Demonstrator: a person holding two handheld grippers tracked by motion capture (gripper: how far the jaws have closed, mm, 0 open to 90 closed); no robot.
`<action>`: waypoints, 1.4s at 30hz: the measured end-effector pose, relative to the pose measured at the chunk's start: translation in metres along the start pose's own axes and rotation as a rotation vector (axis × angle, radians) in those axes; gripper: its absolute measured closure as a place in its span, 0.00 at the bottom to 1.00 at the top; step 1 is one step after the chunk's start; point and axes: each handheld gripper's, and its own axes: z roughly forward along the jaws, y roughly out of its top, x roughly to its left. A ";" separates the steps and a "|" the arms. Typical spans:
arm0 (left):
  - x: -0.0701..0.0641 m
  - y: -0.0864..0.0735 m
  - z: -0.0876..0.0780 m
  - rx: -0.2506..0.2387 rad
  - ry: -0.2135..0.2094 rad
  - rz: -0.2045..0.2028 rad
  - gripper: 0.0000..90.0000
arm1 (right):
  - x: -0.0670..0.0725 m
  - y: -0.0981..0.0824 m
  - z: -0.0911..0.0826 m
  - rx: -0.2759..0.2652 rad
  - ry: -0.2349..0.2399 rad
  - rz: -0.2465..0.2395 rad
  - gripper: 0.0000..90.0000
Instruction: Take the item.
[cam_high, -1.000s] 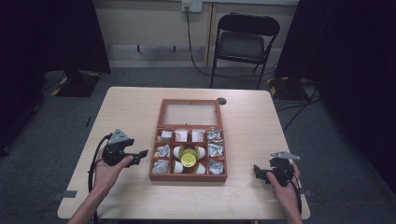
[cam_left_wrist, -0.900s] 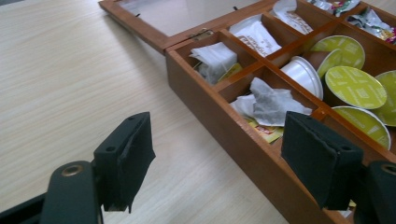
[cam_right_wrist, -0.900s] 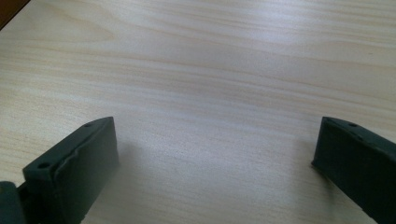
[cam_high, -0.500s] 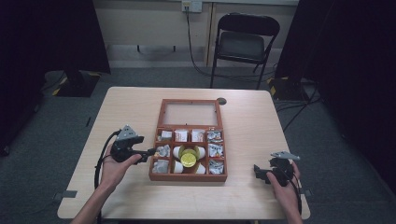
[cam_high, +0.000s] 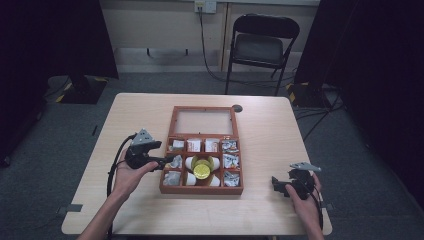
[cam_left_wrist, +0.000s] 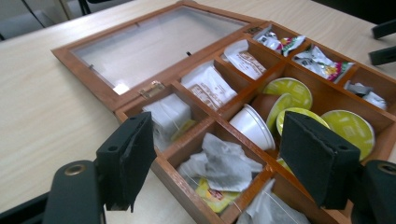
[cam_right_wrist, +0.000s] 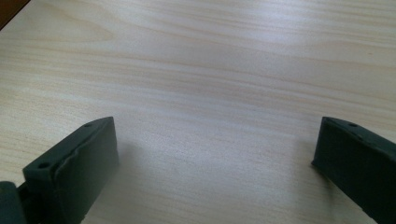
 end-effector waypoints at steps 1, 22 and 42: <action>0.000 0.001 0.001 -0.006 0.001 -0.006 0.29 | 0.000 0.000 0.000 0.000 0.000 0.000 0.00; -0.015 0.030 0.020 0.007 -0.051 0.022 0.29 | 0.000 0.000 0.000 0.000 -0.001 -0.002 0.00; -0.040 0.026 0.037 0.057 -0.154 0.060 0.31 | 0.000 0.000 0.000 0.000 -0.001 -0.003 0.00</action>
